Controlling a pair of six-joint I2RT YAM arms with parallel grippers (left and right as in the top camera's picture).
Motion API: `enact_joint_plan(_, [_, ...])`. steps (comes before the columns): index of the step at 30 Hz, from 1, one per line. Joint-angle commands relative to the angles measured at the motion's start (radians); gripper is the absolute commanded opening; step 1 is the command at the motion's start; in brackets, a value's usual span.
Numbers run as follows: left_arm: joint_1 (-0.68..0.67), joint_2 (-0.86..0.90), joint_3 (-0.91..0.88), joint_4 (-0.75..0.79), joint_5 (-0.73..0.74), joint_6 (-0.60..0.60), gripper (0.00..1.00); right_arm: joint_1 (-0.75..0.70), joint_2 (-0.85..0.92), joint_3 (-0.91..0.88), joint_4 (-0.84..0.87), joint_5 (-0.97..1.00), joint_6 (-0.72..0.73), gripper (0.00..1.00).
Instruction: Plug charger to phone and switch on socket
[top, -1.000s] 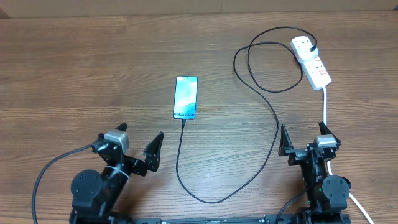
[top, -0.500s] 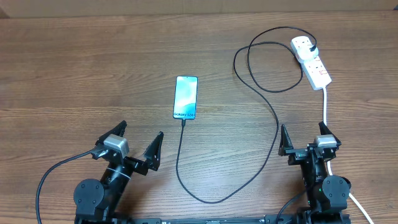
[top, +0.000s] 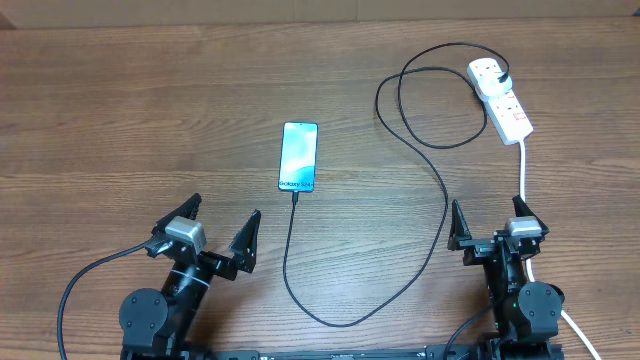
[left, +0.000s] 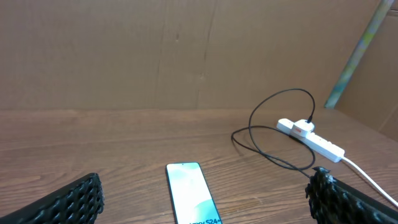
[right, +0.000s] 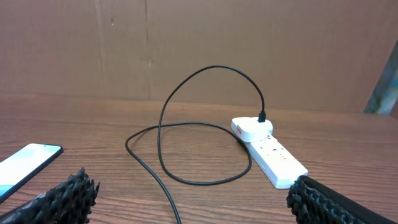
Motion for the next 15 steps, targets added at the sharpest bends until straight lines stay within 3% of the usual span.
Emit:
enact_joint_plan(1, [0.006,-0.013,-0.01,0.006,-0.021,0.019,1.0,-0.003,-0.01,-0.01,0.006,0.0,0.006,1.0])
enact_joint_plan(7, [0.006,-0.013,-0.012,0.024,-0.055,0.011,1.0,-0.003,-0.01,-0.01,0.006,0.0,0.006,1.0])
enact_joint_plan(15, [0.006,-0.064,-0.105,0.155,-0.073,-0.027,1.0,-0.003,-0.01,-0.01,0.006,0.0,0.006,1.0])
